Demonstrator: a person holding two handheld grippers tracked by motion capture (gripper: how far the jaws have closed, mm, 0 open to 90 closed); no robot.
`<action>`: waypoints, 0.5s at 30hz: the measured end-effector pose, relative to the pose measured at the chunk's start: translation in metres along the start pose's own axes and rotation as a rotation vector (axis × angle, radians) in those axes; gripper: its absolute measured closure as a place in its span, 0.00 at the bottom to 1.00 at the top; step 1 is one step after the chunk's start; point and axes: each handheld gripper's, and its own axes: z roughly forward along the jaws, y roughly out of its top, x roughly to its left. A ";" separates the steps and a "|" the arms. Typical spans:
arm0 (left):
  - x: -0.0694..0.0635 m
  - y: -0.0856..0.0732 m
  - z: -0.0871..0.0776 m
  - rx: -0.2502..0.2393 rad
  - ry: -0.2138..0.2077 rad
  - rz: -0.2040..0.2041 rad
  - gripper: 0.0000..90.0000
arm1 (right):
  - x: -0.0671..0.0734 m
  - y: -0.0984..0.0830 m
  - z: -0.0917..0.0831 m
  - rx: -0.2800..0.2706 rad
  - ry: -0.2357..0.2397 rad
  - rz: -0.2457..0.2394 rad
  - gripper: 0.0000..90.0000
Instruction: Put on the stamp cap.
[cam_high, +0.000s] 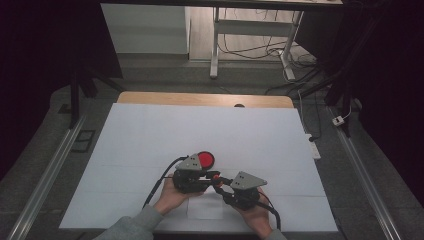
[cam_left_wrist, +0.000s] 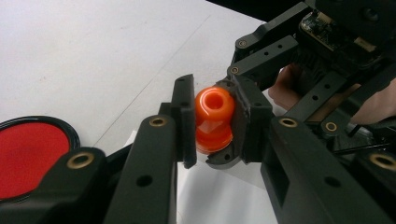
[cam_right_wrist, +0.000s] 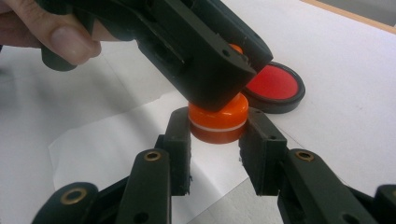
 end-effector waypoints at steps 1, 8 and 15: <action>0.000 0.000 0.000 0.000 0.000 -0.001 0.81 | 0.000 0.000 0.000 0.001 0.000 -0.001 0.71; 0.000 0.001 -0.002 -0.006 0.003 0.003 0.81 | 0.000 0.000 0.000 -0.012 0.003 0.000 0.71; 0.000 0.004 -0.006 -0.018 0.004 0.007 0.81 | -0.002 -0.001 0.000 -0.024 0.009 0.019 0.62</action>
